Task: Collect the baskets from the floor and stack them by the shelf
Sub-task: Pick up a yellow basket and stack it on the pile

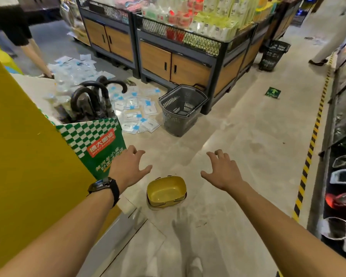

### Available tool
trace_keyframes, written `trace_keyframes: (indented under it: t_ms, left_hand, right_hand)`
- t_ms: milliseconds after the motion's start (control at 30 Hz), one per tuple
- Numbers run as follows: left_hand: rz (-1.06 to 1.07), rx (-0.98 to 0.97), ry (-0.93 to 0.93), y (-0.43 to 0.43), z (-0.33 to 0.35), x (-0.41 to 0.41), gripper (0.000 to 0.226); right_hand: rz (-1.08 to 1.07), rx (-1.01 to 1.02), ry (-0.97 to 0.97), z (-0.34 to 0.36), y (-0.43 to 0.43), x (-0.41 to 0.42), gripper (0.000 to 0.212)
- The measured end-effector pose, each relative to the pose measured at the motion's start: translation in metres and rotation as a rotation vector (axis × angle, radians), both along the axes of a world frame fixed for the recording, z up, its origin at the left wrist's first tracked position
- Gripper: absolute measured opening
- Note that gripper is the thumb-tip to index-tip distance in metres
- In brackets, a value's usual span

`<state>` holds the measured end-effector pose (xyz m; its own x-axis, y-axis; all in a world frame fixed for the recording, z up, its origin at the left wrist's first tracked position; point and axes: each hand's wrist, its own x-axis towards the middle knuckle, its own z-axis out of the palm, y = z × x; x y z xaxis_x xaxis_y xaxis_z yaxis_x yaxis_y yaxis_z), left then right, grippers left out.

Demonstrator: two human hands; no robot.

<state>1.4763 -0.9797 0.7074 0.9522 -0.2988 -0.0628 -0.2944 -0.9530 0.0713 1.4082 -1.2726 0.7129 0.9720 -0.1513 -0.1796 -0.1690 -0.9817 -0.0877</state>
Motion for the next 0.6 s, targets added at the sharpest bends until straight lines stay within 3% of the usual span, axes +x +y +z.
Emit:
trace_keyframes:
  t_ms: [367,600]
  left_hand:
    - [0.213,0.029,0.066,-0.047,-0.045,0.057,0.067]
    - [0.263,0.033,0.164,-0.056,-0.124,0.067,0.068]
  right_hand:
    - [0.175,0.045,0.111,-0.073,-0.054,0.102,0.081]
    - [0.242,0.082,0.204,-0.150,-0.071,0.131,0.078]
